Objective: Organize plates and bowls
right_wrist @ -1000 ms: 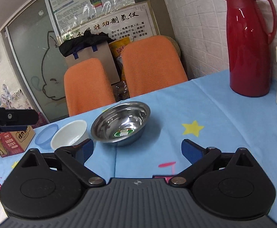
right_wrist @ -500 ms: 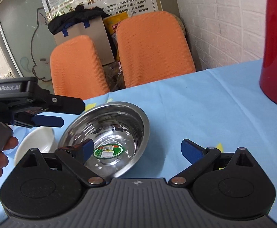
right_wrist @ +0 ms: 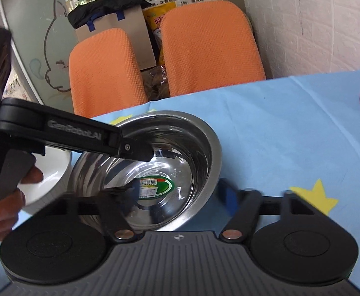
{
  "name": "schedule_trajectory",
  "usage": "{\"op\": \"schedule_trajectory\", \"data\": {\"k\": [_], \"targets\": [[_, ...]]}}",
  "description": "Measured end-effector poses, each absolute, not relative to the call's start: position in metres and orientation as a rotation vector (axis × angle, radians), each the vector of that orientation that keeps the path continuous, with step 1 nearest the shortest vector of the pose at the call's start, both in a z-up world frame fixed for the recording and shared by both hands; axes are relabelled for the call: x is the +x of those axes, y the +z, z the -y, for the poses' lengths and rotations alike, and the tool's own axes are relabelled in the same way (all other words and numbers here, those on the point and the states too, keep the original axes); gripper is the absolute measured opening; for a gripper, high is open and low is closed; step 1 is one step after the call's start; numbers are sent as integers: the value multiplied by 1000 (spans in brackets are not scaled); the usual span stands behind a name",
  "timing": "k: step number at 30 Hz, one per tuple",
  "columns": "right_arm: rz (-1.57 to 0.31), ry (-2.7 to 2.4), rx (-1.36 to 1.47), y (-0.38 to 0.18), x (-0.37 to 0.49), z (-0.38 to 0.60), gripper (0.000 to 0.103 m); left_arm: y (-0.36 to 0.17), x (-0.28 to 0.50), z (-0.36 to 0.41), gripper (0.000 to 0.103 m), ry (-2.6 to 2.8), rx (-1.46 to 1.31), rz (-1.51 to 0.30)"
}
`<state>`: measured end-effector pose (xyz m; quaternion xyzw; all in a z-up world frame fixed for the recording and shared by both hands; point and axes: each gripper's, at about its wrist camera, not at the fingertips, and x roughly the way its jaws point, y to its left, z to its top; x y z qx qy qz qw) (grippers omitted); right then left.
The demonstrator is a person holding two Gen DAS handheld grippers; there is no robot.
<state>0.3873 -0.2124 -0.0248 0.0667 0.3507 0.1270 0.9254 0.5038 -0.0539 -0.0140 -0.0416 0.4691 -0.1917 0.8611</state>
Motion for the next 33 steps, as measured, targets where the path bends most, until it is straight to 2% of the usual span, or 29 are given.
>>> {"op": "schedule_trajectory", "data": {"k": [7,13,19,33], "targets": [[-708,259,128,-19,378,216,73,-2,494,55,35,-380,-83,-968],[-643,263,88,7,357,209,74,27,466,57,35,-365,-54,-916],[-598,276,108,28,322,213,81,49,417,59,35,-361,-69,-898],[-633,323,122,4,186,192,96,9,251,37,37,-315,-37,-980]]}}
